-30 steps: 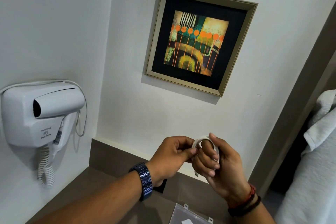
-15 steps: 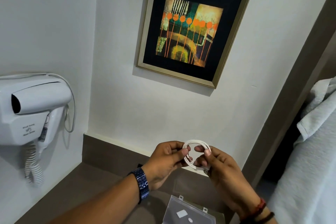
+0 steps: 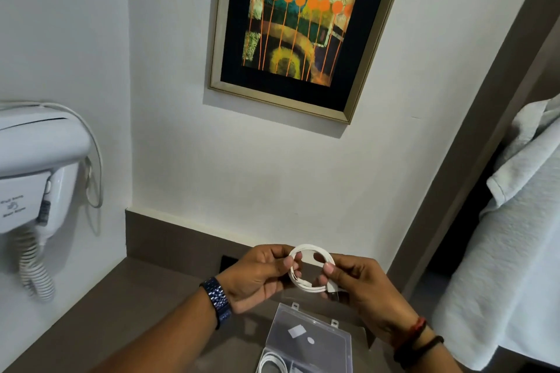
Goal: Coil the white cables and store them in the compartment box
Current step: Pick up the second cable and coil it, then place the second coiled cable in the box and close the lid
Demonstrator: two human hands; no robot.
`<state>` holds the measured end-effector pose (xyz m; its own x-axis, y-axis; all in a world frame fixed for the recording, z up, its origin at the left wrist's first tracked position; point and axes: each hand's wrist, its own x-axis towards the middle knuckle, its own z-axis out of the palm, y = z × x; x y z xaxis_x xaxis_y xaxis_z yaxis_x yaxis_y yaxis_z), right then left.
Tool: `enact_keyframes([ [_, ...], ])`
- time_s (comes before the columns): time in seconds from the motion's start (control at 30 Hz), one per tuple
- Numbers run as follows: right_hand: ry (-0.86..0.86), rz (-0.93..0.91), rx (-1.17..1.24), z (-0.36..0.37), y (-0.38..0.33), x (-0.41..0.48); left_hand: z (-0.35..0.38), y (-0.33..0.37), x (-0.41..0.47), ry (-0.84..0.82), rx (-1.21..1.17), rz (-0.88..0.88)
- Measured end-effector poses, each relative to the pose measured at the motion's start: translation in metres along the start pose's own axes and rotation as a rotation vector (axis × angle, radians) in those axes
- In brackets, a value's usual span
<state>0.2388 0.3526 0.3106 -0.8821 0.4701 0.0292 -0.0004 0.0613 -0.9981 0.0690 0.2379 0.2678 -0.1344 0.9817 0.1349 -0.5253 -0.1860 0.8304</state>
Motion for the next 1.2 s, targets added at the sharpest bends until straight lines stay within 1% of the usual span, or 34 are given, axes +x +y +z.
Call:
enact_keyframes([
  [0.1, -0.007, 0.031, -0.023, -0.003, 0.009, 0.000, -0.010, -0.008, 0.002, -0.016, 0.000, -0.061],
  [0.17, 0.022, 0.046, -0.055, -0.005, 0.018, 0.001, -0.015, -0.016, 0.004, 0.015, 0.036, -0.087],
  [0.23, 0.095, 0.067, -0.111, -0.007, 0.031, 0.002, -0.018, -0.027, 0.005, 0.075, 0.117, -0.103],
  [0.3, 0.191, 0.105, -0.167, -0.008, 0.054, 0.002, -0.023, -0.047, 0.005, 0.163, 0.246, -0.114],
  [0.4, 0.326, 0.173, -0.206, -0.009, 0.103, -0.004, -0.035, -0.092, 0.001, 0.279, 0.358, -0.135],
  [0.5, 0.414, 0.252, -0.231, -0.009, 0.160, -0.014, -0.049, -0.144, -0.006, 0.353, 0.478, -0.227],
  [0.6, 0.480, 0.403, -0.197, -0.008, 0.209, -0.026, -0.059, -0.188, -0.014, 0.385, 0.598, -0.280],
  [0.7, 0.525, 0.527, -0.239, -0.007, 0.251, -0.036, -0.066, -0.223, -0.020, 0.401, 0.671, -0.357],
  [0.8, 0.616, 0.616, -0.283, -0.001, 0.278, -0.042, -0.073, -0.250, -0.023, 0.401, 0.750, -0.423],
  [0.87, 0.659, 0.631, -0.328, 0.002, 0.284, -0.044, -0.075, -0.259, -0.024, 0.417, 0.815, -0.421],
  [1.0, 0.608, 0.658, -0.467, 0.003, 0.282, -0.042, -0.073, -0.262, -0.018, 0.411, 0.960, -0.382],
  [1.1, 0.561, 0.647, -0.666, 0.005, 0.283, -0.042, -0.074, -0.264, -0.019, 0.446, 1.062, -0.361],
  [1.13, 0.549, 0.633, -0.735, 0.006, 0.284, -0.043, -0.075, -0.264, -0.019, 0.473, 1.061, -0.352],
  [1.2, 0.514, 0.612, -0.854, 0.010, 0.285, -0.043, -0.077, -0.265, -0.020, 0.559, 0.948, -0.377],
])
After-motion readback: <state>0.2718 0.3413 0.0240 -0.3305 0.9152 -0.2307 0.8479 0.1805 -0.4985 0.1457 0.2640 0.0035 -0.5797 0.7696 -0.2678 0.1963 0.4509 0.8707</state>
